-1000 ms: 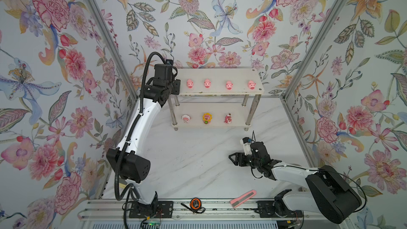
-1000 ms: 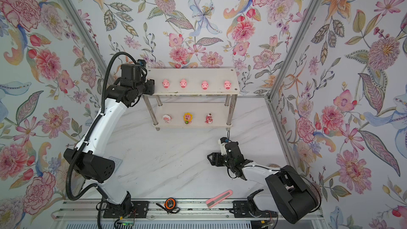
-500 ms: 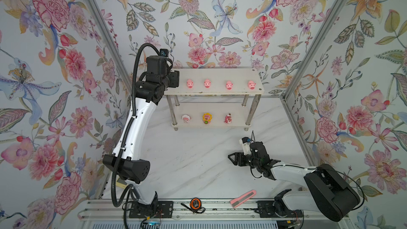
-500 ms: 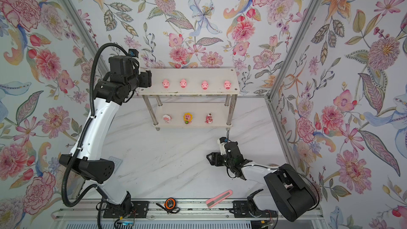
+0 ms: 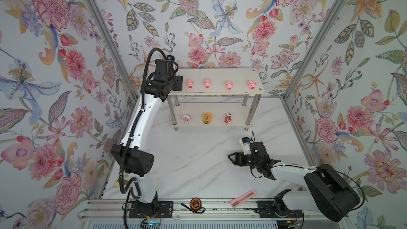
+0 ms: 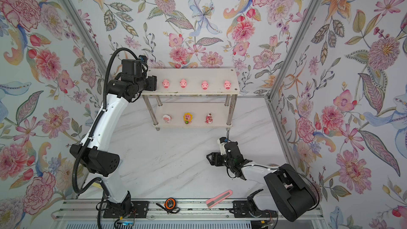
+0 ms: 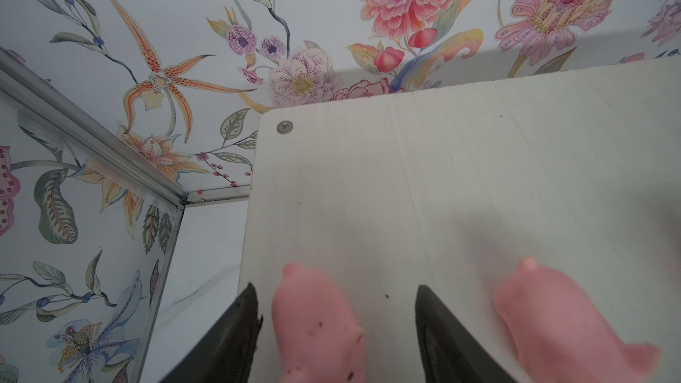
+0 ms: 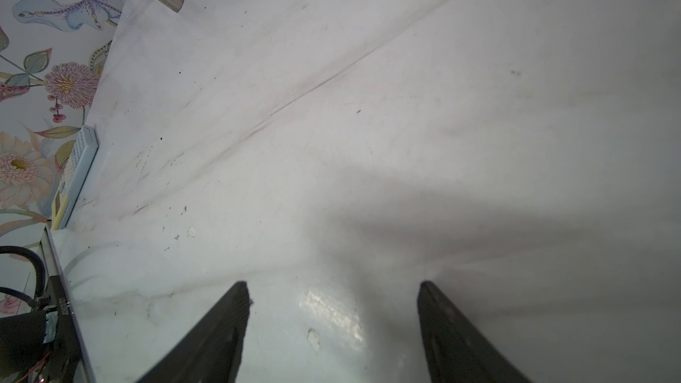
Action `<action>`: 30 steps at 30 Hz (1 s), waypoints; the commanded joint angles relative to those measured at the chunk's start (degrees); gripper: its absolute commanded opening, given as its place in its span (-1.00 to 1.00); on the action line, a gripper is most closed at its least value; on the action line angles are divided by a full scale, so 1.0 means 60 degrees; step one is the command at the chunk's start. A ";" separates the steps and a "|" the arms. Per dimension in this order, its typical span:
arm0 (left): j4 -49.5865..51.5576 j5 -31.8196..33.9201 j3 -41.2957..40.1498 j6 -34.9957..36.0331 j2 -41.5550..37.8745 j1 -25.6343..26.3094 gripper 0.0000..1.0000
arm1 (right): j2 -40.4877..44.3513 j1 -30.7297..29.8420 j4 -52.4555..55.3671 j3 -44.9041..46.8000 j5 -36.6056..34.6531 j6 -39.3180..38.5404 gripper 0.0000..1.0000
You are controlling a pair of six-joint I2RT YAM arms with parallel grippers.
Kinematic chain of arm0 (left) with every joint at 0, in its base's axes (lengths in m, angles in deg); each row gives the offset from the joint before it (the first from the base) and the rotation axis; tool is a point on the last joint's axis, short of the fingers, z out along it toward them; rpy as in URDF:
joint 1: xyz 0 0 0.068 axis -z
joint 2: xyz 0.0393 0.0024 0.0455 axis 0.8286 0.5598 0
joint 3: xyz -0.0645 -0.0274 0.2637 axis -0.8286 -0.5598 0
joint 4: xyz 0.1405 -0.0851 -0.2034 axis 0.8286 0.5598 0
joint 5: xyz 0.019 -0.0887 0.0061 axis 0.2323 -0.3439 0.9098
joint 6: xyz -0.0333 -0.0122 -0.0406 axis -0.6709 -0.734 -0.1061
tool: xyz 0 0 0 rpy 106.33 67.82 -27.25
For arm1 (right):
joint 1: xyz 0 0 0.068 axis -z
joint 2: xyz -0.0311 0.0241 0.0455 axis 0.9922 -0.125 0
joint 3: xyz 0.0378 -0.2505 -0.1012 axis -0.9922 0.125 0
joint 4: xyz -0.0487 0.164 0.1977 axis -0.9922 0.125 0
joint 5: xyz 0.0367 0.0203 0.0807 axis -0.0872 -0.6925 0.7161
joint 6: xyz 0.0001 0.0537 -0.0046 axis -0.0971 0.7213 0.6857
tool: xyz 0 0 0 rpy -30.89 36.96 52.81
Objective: Organize plastic toys on shelves
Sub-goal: Place the plastic toy on the shelf.
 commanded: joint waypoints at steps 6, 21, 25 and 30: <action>0.0076 -0.0067 0.0029 -0.0005 0.0079 -0.0087 0.03 | -0.0361 -0.0075 0.0671 0.0020 0.0007 0.0097 0.49; 0.0097 -0.0081 -0.0728 0.0154 -0.0483 -0.0125 -0.15 | -0.0327 -0.0082 0.0661 0.0027 0.0034 0.0109 0.49; 0.0168 -0.0176 -0.0807 0.0236 -0.0573 -0.0105 -0.17 | -0.0311 -0.0094 0.0651 0.0039 0.0025 0.0119 0.49; 0.0215 -0.0244 -0.0879 0.0309 -0.0646 -0.0099 -0.19 | -0.0308 -0.0087 0.0657 0.0040 0.0010 0.0122 0.49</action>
